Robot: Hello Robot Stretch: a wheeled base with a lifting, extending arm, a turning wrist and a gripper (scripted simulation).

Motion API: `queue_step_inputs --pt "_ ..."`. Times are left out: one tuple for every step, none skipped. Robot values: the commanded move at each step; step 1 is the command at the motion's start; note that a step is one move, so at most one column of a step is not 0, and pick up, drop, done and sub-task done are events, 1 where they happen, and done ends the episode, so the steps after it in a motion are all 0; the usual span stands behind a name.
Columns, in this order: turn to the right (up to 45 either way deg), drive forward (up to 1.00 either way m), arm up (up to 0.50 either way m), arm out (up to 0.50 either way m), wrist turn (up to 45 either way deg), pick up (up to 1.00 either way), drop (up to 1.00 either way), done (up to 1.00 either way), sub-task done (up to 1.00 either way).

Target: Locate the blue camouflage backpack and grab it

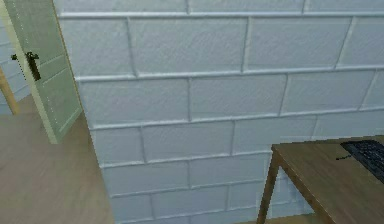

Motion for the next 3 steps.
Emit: queue_step_inputs --pt "0.0 0.00 0.00 0.00 45.0 0.00 0.00 0.00 0.00" --pt "0.0 0.00 0.00 0.00 45.0 0.00 0.00 0.00 0.00" --pt "0.0 0.00 0.00 0.00 45.0 0.00 0.00 0.00 0.00"
